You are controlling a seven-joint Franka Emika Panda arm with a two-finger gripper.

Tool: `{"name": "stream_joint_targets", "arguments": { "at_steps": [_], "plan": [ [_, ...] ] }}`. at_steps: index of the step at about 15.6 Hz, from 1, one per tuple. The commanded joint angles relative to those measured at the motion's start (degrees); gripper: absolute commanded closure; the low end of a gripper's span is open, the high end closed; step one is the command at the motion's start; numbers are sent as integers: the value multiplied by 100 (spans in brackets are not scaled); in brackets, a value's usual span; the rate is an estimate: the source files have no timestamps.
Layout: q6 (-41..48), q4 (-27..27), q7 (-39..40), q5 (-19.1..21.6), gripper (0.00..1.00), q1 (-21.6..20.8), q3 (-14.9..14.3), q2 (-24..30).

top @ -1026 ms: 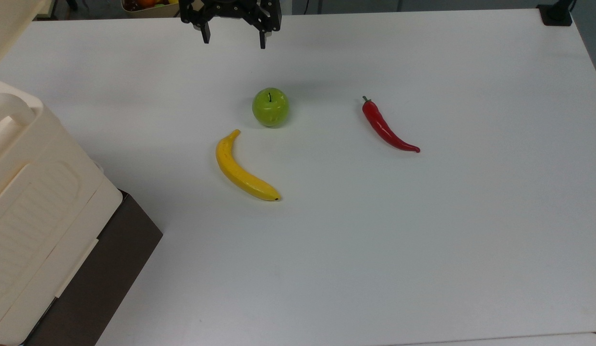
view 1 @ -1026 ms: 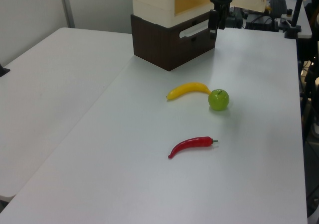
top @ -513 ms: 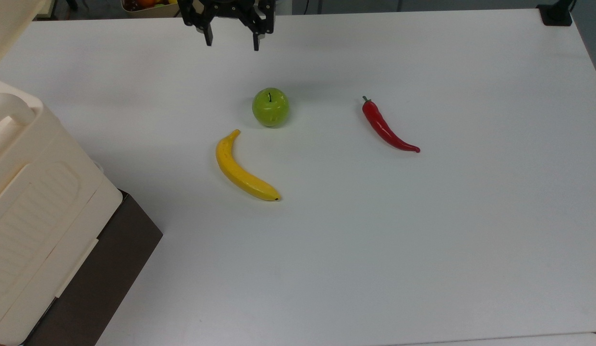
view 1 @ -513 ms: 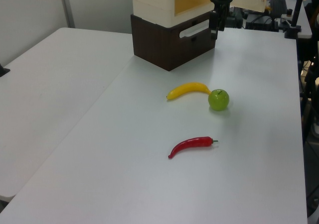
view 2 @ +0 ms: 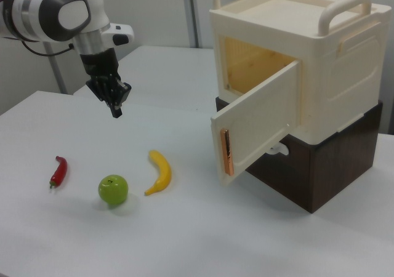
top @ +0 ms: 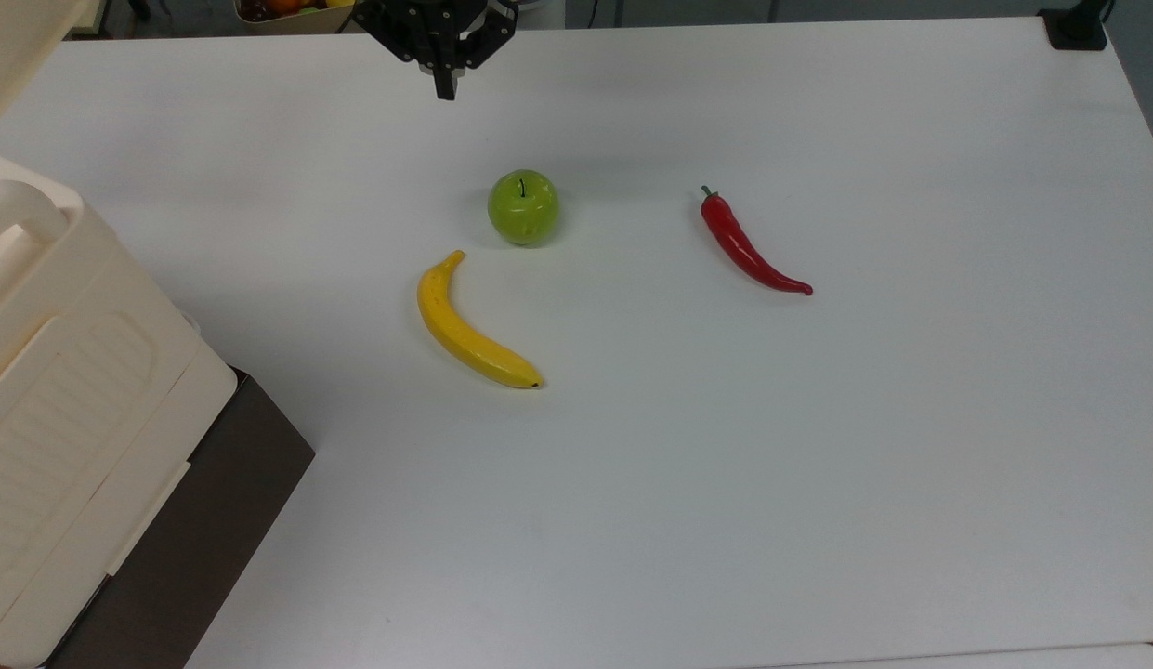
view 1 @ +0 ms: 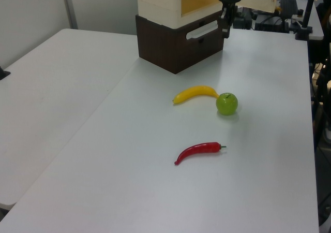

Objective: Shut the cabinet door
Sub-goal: 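Move the gripper up and toward the open cream cabinet door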

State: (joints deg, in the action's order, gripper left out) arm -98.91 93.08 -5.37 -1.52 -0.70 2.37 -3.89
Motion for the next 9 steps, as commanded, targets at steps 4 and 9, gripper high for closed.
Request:
{"name": "stream_joint_targets", "arguments": {
  "at_steps": [4, 9],
  "plan": [
    [388, -588, 563, 29, 100, 350, -289, 46],
    [477, -1001, 642, 126, 100, 412, -886, 37]
  ]
}}
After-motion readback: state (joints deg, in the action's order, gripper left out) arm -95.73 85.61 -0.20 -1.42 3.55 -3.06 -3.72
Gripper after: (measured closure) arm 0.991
